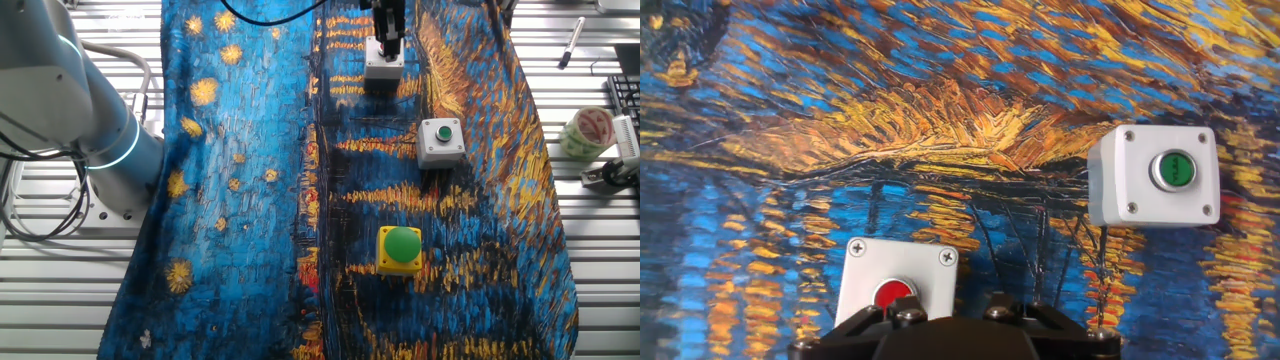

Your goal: Press three buttons from left to right in sequence

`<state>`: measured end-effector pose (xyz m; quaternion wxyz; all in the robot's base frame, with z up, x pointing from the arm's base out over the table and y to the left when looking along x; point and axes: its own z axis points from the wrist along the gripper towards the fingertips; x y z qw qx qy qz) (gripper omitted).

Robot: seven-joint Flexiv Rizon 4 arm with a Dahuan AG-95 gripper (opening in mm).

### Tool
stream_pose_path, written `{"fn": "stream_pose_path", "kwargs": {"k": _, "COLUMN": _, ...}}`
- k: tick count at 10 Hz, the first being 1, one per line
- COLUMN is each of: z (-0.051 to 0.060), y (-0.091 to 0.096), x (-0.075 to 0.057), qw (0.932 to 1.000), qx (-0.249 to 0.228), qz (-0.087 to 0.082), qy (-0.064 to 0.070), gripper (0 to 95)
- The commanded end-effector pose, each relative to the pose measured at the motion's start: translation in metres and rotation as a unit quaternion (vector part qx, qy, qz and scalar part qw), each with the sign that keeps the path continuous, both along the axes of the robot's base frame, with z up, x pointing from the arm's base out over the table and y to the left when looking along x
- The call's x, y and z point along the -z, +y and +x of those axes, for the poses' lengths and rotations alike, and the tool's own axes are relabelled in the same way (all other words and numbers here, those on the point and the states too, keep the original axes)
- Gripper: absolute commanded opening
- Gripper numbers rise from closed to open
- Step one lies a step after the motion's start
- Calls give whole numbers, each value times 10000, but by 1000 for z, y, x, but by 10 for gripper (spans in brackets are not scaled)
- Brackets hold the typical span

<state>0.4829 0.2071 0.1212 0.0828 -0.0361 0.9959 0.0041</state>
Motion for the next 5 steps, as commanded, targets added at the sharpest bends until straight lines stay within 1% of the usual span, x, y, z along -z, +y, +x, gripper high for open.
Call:
{"fn": "stream_pose_path", "kwargs": {"k": 1, "z": 1, "y": 1, "x": 2, "qw": 10000, "qx": -5, "qz": -2, "qy": 0, "gripper": 380}}
{"fn": "stream_pose_path", "kwargs": {"k": 5, "z": 2, "y": 3, "x": 6, "qw": 10000, "qx": 4, "qz": -9, "qy": -13, "gripper": 380}}
